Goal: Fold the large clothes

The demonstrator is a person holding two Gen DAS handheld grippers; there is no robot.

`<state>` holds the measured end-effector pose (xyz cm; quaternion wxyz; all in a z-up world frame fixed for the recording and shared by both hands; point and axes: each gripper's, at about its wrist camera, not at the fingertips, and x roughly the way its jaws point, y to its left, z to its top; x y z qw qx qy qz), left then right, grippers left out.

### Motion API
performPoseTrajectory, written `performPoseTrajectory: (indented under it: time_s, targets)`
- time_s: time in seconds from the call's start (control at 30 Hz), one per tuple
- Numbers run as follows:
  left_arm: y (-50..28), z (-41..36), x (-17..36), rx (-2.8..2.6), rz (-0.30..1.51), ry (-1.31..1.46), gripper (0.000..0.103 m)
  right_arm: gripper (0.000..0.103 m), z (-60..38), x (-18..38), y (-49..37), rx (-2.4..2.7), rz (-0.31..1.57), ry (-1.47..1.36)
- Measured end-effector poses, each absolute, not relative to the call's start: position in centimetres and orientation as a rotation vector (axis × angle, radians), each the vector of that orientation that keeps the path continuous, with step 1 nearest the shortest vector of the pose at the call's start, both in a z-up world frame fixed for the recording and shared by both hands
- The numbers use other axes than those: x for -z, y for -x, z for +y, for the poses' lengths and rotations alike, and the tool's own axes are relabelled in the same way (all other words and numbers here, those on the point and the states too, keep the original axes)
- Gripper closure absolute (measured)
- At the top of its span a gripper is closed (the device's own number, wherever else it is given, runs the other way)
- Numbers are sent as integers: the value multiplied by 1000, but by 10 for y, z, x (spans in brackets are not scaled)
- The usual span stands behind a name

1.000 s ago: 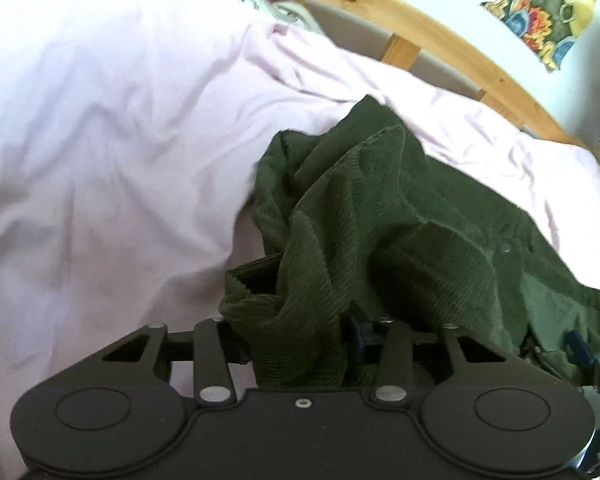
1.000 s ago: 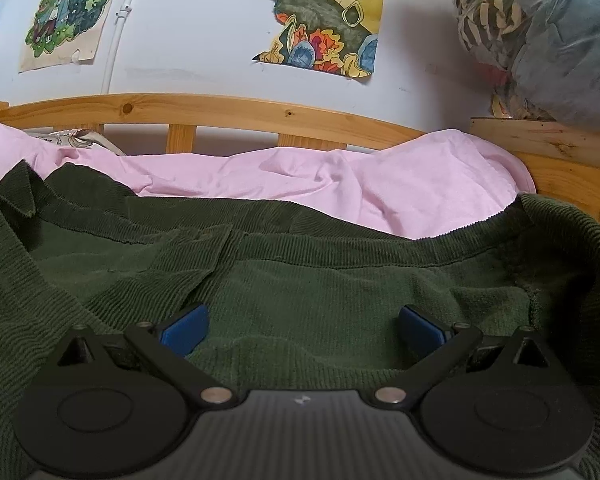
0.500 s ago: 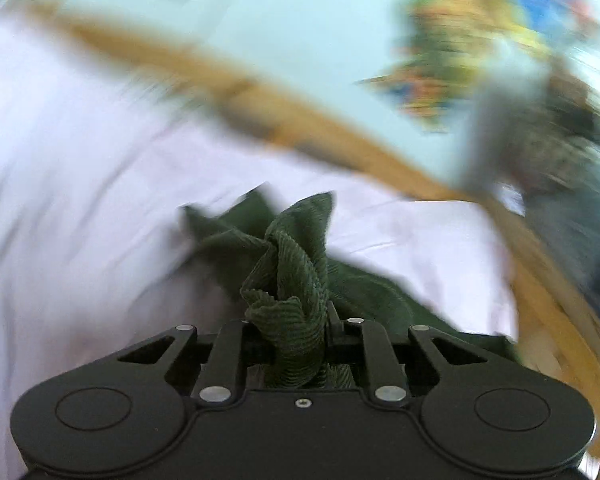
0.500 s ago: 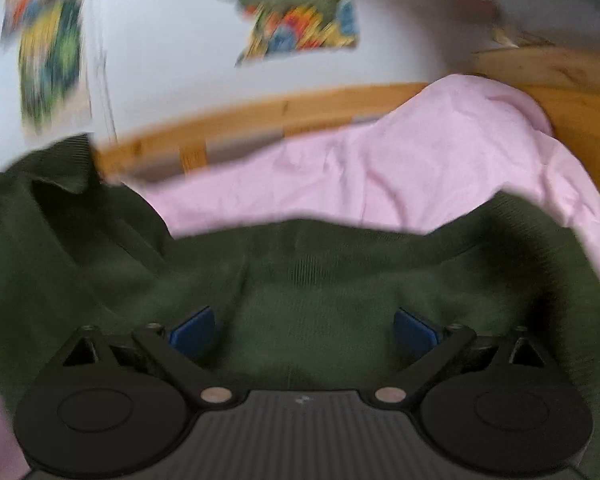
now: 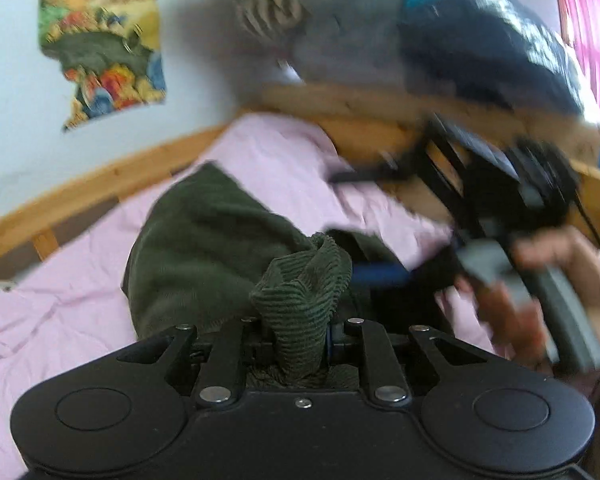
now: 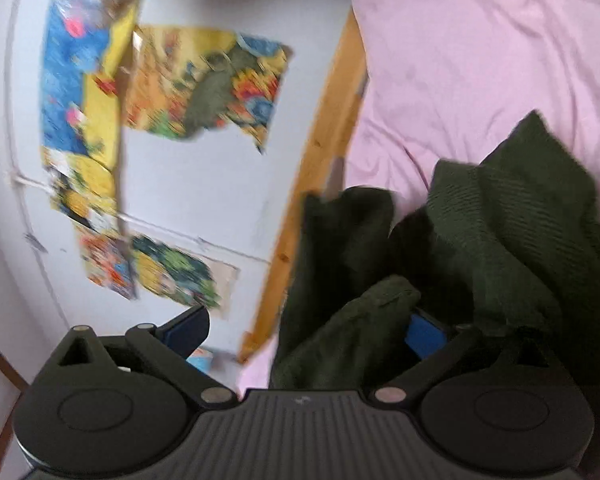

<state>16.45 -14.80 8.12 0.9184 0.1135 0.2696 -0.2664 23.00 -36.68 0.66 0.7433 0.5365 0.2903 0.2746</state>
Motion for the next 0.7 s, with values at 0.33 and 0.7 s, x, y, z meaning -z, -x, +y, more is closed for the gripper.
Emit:
performPoseTrajectory:
  time_s: [0.33, 0.7]
  targets:
    - [-146, -165, -71, 531, 538, -317, 84, 79, -327, -71, -242, -396, 698, -712]
    - [-163, -253, -48, 705, 554, -200, 77, 80, -418, -9, -212, -140, 643, -620]
